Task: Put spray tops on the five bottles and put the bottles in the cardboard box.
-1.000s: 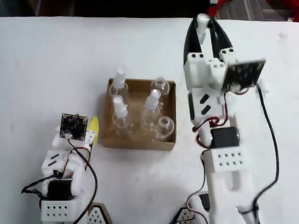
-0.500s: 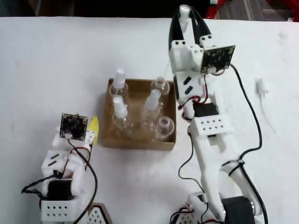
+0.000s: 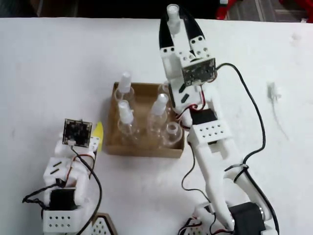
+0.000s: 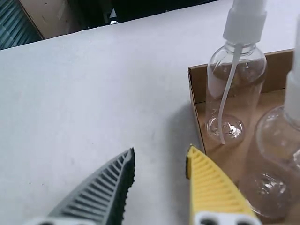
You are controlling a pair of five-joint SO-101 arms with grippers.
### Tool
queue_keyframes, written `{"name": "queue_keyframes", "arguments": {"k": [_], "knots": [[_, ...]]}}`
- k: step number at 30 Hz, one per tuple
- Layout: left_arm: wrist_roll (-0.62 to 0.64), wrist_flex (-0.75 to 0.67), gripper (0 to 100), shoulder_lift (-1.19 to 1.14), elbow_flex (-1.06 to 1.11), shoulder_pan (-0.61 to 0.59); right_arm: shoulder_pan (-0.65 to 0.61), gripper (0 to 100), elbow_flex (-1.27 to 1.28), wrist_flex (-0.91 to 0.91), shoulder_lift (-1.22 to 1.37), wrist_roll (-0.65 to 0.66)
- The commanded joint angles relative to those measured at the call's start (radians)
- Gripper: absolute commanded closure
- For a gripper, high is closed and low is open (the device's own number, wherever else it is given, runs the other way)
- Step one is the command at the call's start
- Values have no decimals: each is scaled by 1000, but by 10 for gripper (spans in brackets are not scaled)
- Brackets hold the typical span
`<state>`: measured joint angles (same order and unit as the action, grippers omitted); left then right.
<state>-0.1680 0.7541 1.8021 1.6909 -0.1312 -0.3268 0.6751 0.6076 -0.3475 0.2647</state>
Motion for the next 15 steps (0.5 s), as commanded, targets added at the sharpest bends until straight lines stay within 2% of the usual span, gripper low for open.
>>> {"name": "queue_keyframes", "arguments": {"k": [1,15], "knots": [[-6,-5,835,5,2,5,-41,982,14,27,-28,23],[-6,-6,835,5,2,5,-48,982,175,27,-101,17]]}}
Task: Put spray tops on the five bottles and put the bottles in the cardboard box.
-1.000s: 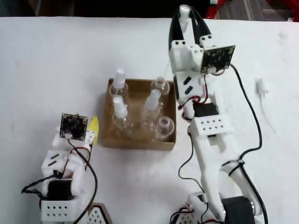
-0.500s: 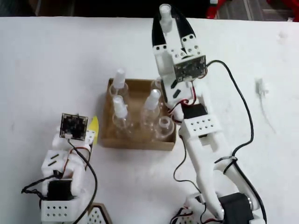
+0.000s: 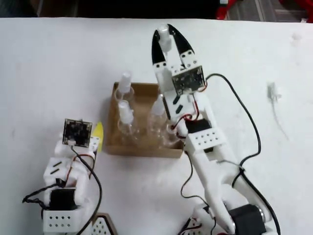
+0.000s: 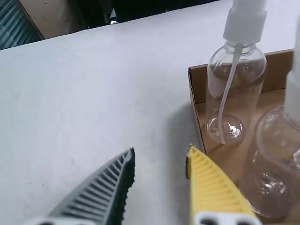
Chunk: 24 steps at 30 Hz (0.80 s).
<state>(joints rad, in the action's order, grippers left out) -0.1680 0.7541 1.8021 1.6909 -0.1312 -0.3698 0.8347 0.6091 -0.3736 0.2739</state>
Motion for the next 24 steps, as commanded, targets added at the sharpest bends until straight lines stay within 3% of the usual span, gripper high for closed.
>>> {"name": "queue_keyframes", "arguments": {"k": [1,15,20,24], "knots": [[-6,-6,835,5,2,5,-5,982,25,25,-82,8],[-5,-6,835,5,2,4,-8,982,91,25,-90,0],[-6,-6,835,5,2,4,-1,982,91,25,-88,-161],[-6,-6,835,5,2,4,-8,982,92,25,-88,-187]]}}
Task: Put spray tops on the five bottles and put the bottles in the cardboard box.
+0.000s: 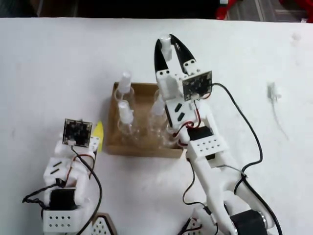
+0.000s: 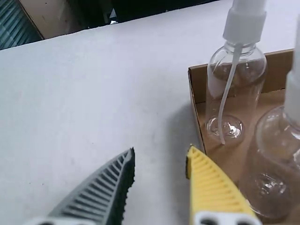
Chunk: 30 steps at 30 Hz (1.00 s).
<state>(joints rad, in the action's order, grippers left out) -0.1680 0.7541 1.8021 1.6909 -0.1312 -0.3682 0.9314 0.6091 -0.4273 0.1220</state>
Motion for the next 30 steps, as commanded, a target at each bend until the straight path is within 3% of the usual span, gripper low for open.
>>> {"name": "queue_keyframes", "arguments": {"k": [1,30], "knots": [[-6,-6,835,5,2,4,-10,982,-5,25,-35,-37],[-6,-9,835,5,2,2,-8,977,120,156,70,-29]]}}
